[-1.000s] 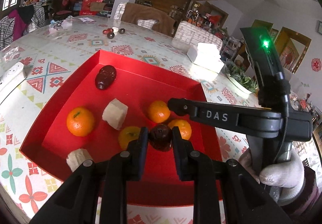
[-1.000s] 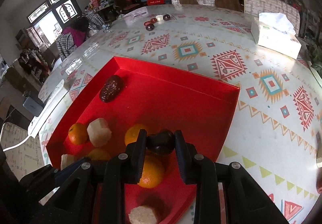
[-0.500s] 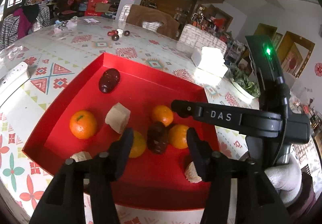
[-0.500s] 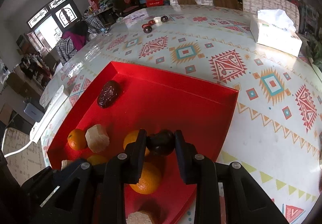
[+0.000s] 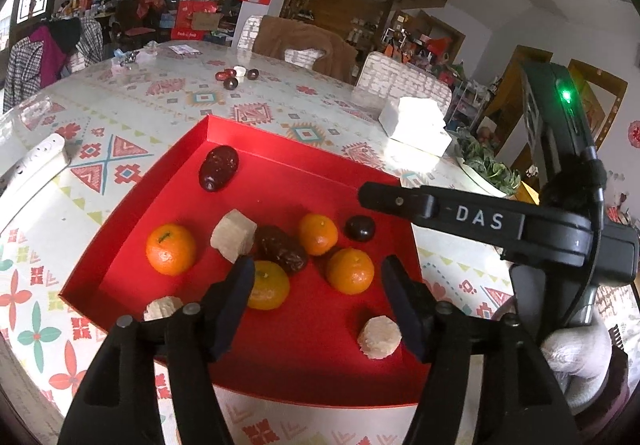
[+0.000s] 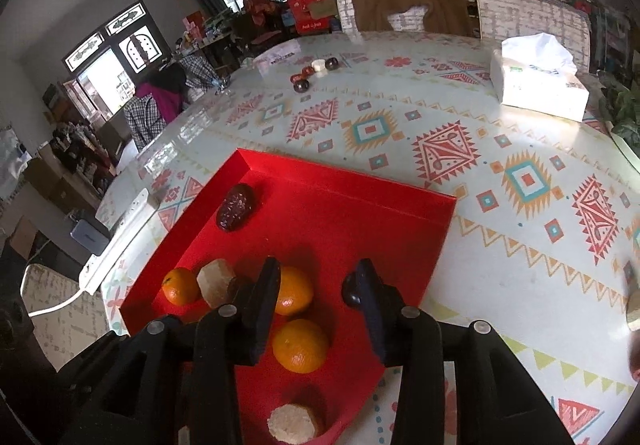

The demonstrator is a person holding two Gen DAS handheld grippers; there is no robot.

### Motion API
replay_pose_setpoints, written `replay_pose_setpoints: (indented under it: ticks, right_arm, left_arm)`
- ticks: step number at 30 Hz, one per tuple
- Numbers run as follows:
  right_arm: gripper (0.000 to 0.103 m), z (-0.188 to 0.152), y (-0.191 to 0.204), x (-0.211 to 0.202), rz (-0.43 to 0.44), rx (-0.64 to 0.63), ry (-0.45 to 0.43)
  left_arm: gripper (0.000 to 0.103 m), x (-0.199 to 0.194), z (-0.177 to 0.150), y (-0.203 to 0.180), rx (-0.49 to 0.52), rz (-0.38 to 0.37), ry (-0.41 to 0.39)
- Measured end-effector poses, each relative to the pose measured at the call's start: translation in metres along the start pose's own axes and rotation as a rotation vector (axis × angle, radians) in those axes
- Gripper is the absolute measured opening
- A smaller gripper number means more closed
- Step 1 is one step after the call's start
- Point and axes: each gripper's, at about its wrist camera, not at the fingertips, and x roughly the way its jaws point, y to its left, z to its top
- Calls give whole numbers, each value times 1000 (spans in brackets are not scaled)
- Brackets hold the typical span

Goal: Organize fruits
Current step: 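Open the left tool to drop the date while the right tool releases the plum into the tray, then move both tools back to the remaining fruit and grasp a dark plum with the right tool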

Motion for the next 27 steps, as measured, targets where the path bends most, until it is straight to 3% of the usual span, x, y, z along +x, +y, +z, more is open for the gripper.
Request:
replay_pose_setpoints:
  ticks: [3,15,19,23,27]
  right_arm:
    - [50,-4,-3,-6,-4,7,-10]
    - [52,-25,-21,-32,-9,47,-30]
    - [70,-34,-31,-44,-14,71,-51]
    - [80,-41,-45,-62,-34,91,-76]
    - [82,-49,-63,-80,-51,121,-86]
  left_arm:
    - [71,-5,-1,-4,8,20,-7]
    - [71,-21,-8,-29,87,103,-39]
    - [72,-24,-10,-38,104,108,-45]
    - [72,-27,-11,-48,120,109,-50]
    - [72,-30,-12,-59,140,108,-55]
